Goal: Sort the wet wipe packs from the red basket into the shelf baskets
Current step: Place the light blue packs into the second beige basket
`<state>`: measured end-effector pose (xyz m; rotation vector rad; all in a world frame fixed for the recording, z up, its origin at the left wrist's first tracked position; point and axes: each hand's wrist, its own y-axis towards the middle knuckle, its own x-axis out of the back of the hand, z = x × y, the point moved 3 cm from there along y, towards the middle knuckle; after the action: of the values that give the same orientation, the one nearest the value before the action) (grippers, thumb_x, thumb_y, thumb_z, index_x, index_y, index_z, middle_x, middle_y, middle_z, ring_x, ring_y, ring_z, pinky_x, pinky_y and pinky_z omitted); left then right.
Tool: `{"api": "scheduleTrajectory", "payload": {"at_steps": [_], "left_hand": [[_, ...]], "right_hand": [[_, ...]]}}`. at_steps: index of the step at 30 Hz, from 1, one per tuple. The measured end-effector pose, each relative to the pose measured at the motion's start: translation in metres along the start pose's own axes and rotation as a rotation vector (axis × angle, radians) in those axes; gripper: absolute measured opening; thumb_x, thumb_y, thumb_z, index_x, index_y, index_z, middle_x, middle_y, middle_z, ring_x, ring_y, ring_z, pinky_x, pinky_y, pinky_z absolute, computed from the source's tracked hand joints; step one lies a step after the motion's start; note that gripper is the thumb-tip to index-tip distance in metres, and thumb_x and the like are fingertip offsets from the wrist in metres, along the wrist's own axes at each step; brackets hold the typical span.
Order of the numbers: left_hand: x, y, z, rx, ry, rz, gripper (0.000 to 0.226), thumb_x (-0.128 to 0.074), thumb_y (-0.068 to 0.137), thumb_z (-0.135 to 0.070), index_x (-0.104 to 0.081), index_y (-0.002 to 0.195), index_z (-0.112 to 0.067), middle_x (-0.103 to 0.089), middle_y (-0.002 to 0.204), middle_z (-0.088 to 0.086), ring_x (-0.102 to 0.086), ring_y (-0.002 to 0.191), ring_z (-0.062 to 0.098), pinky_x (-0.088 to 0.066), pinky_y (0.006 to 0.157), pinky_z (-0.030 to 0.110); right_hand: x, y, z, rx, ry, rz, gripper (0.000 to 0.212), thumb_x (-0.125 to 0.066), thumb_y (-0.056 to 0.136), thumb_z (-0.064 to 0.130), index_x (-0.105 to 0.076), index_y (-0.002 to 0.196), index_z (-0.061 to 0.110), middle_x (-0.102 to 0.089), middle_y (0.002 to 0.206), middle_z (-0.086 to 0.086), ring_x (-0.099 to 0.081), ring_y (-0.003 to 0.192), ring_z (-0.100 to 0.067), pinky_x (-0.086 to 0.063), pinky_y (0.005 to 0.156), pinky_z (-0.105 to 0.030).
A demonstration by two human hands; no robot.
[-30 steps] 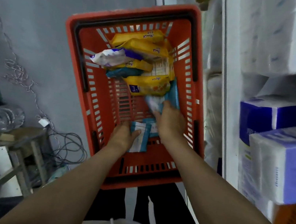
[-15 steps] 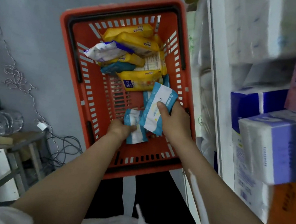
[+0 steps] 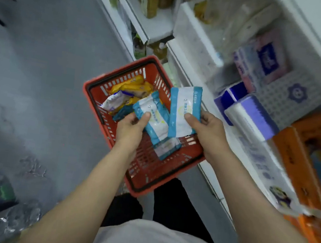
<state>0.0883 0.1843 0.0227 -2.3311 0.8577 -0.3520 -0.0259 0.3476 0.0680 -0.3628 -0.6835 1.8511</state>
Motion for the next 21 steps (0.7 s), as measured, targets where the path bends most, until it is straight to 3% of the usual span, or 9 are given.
{"api": "scheduleTrajectory", "payload": {"at_steps": [3, 5, 7, 9, 15, 18, 21], "left_hand": [[-0.011, -0.031, -0.022, -0.057, 0.035, 0.155, 0.021, -0.071, 0.087, -0.022, -0.069, 0.107, -0.015, -0.075, 0.099, 0.005, -0.072, 0.088, 0.026, -0.060, 0.072, 0.038], [-0.020, -0.059, -0.034, -0.083, 0.042, 0.253, 0.025, -0.070, 0.087, -0.013, -0.065, 0.112, -0.010, -0.073, 0.102, 0.010, -0.072, 0.083, 0.024, -0.056, 0.060, 0.027], [-0.032, -0.090, -0.039, -0.077, 0.022, 0.370, 0.026, -0.070, 0.086, -0.007, -0.063, 0.112, -0.009, -0.072, 0.105, 0.012, -0.072, 0.085, 0.025, -0.057, 0.062, 0.026], [-0.048, -0.124, -0.039, -0.066, 0.028, 0.495, 0.026, -0.070, 0.087, -0.007, -0.063, 0.112, -0.009, -0.073, 0.105, 0.012, -0.072, 0.088, 0.026, -0.059, 0.068, 0.030], [-0.109, -0.235, -0.023, -0.106, 0.155, 0.747, 0.017, -0.061, 0.095, -0.029, -0.066, 0.102, -0.014, -0.075, 0.094, 0.010, -0.074, 0.081, 0.023, -0.059, 0.066, 0.029], [-0.150, -0.294, -0.007, -0.195, 0.206, 0.843, 0.016, -0.063, 0.093, -0.014, -0.063, 0.108, -0.008, -0.073, 0.103, 0.011, -0.072, 0.085, 0.019, -0.059, 0.066, 0.027], [-0.198, -0.366, 0.016, -0.270, 0.252, 0.974, 0.028, -0.065, 0.089, -0.002, -0.057, 0.115, -0.008, -0.070, 0.108, 0.011, -0.071, 0.088, 0.022, -0.060, 0.070, 0.033]], "right_hand": [[0.009, -0.049, -0.004, 0.001, 0.189, -0.075, 0.025, -0.070, 0.091, 0.015, -0.067, 0.112, 0.004, -0.074, 0.107, -0.015, -0.071, 0.093, -0.030, -0.058, 0.084, -0.043], [0.017, -0.083, -0.009, 0.016, 0.282, -0.106, 0.018, -0.068, 0.091, 0.012, -0.068, 0.107, 0.004, -0.075, 0.100, -0.012, -0.071, 0.083, -0.022, -0.059, 0.074, -0.032], [0.029, -0.115, -0.013, 0.045, 0.344, -0.145, 0.010, -0.065, 0.092, 0.009, -0.068, 0.101, 0.008, -0.076, 0.093, -0.008, -0.071, 0.077, -0.017, -0.058, 0.070, -0.028], [0.049, -0.146, -0.018, 0.071, 0.402, -0.208, 0.014, -0.062, 0.094, 0.009, -0.066, 0.108, 0.006, -0.074, 0.101, -0.011, -0.070, 0.082, -0.020, -0.058, 0.077, -0.033], [0.152, -0.247, -0.041, 0.223, 0.502, -0.442, 0.019, -0.057, 0.099, 0.014, -0.063, 0.116, 0.009, -0.074, 0.111, -0.010, -0.071, 0.095, -0.027, -0.059, 0.076, -0.041], [0.217, -0.305, -0.060, 0.330, 0.485, -0.548, 0.014, -0.059, 0.098, 0.013, -0.066, 0.110, 0.009, -0.075, 0.106, -0.008, -0.070, 0.099, -0.030, -0.055, 0.087, -0.045], [0.284, -0.370, -0.085, 0.410, 0.523, -0.606, 0.013, -0.059, 0.097, 0.012, -0.067, 0.108, 0.011, -0.076, 0.103, -0.007, -0.072, 0.094, -0.026, -0.057, 0.082, -0.043]]}}
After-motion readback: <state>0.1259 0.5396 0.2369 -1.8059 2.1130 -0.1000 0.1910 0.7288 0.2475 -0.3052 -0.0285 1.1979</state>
